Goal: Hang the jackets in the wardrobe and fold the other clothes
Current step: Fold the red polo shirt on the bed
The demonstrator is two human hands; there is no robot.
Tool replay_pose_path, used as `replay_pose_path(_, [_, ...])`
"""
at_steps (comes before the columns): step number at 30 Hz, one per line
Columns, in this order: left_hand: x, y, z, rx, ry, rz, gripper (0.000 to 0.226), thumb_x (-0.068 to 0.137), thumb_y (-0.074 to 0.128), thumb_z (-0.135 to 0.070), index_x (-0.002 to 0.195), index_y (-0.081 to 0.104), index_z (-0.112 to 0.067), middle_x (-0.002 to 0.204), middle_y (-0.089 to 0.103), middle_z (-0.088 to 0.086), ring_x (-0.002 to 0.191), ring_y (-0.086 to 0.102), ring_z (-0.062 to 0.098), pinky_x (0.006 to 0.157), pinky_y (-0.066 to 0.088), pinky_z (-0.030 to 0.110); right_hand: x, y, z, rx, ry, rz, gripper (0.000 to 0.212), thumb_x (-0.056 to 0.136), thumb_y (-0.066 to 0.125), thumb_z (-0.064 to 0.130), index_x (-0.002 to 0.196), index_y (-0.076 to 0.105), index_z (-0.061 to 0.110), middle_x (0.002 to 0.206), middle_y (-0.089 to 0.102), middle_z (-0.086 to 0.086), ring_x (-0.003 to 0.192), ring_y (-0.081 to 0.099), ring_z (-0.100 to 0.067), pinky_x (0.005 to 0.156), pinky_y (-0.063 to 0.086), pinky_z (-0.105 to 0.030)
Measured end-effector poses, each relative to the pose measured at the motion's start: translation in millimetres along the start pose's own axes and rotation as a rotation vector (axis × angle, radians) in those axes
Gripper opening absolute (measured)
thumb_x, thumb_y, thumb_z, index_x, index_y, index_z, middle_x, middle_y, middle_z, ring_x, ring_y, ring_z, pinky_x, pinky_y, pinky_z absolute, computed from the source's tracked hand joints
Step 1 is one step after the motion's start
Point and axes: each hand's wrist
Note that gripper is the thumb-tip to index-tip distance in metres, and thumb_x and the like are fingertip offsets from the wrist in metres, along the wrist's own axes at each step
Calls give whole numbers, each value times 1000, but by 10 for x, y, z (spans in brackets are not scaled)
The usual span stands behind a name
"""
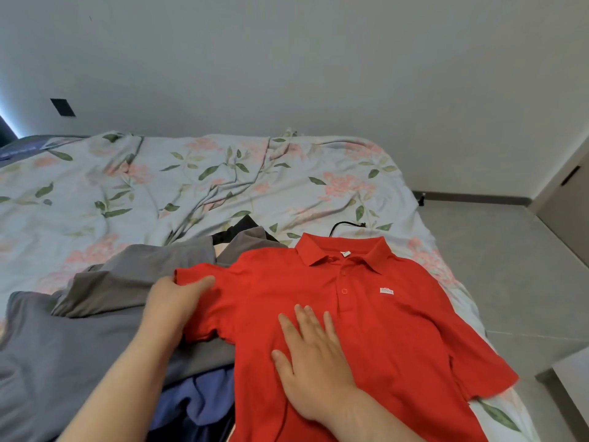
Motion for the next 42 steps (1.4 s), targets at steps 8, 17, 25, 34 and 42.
replay_pose_path(8, [-144,142,-37,-245,-292,373,18,84,71,-9,100,67,-2,80,75,17,67,73,31,65,62,42,-41,-146,-35,426,83,-44,52,102,40,40,152,30,26,158,30,6,146,23,-8,119,13,-20])
replay_pose_path(17, [-276,129,-216,-447,70,39,25,79,48,6,79,60,-15,68,57,8,52,49,20,49,42,28,-262,-540,-499,658,233,-171,34,99,50,35,133,53,35,86,63,19,83,59,5,79,44,-12])
replay_pose_path(25, [-836,1083,-223,609,448,359,43,88,65,-37,118,57,-8,123,58,21,105,61,39,88,51,46,-782,-978,-1431,715,613,-576,25,92,52,14,105,65,31,102,70,8,93,65,-14,79,48,-27])
replay_pose_path(34, [-1718,2505,-393,671,1045,525,57,95,55,-32,146,42,-11,154,37,12,143,32,28,118,23,36,-1304,-863,-2164,752,829,-340,30,90,65,34,86,68,4,80,71,-8,80,67,-26,72,50,-35])
replay_pose_path(42, [-1851,3066,79,714,1094,424,56,101,31,-38,153,32,-14,162,24,4,151,16,17,123,4,32,-1291,-848,-2424,1406,1040,-413,19,91,54,9,89,66,-6,71,69,-19,65,72,-34,56,61,-37])
Point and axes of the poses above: each hand's wrist, its own x-axis towards the middle knuckle, its own y-axis out of the palm, z = x × y
